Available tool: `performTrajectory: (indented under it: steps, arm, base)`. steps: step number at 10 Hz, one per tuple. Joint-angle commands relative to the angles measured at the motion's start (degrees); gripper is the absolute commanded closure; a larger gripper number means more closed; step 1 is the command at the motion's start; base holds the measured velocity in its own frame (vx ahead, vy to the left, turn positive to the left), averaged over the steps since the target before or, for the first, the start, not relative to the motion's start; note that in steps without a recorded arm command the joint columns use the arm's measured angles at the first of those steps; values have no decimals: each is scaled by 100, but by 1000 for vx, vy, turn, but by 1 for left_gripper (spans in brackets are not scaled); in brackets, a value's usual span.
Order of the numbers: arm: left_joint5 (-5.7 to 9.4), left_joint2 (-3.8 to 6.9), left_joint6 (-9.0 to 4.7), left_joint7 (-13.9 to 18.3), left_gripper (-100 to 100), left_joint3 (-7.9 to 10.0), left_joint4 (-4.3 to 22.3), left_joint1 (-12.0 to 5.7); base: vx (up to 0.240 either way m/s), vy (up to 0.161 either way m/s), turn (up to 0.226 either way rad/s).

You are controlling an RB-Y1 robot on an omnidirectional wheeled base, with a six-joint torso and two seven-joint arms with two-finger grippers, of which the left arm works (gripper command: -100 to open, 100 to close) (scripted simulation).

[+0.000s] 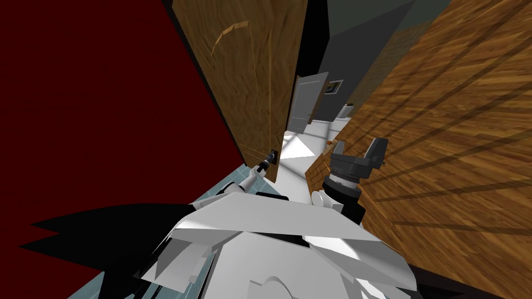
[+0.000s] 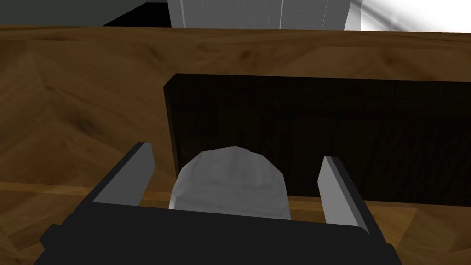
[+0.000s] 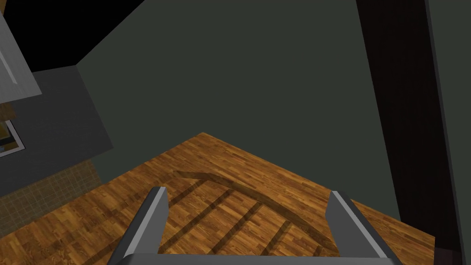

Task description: Push the door open

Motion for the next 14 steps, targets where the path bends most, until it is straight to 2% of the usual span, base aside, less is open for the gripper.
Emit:
performTrajectory:
  steps: [1, 6, 7, 10, 11, 13, 14]
  arm:
    - [0, 4, -1, 0, 100, 0, 4, 1]
    - [0, 4, -1, 0, 100, 0, 4, 1]
    - [170, 67, 16, -188, 100, 50, -15, 34]
    - [439, 136, 29, -474, 100, 136, -61, 70]
    - [570, 164, 35, -613, 100, 177, -84, 88]
    - [718, 188, 42, -770, 100, 224, -110, 107]
    - [872, 211, 49, -933, 100, 273, -136, 128]
  base:
    - [-10, 3, 7]
    - [-16, 8, -2]
    - [87, -49, 8]
    - [132, -90, 23]
    - [133, -91, -4]
    - [133, -81, 15]
    - [129, -45, 57]
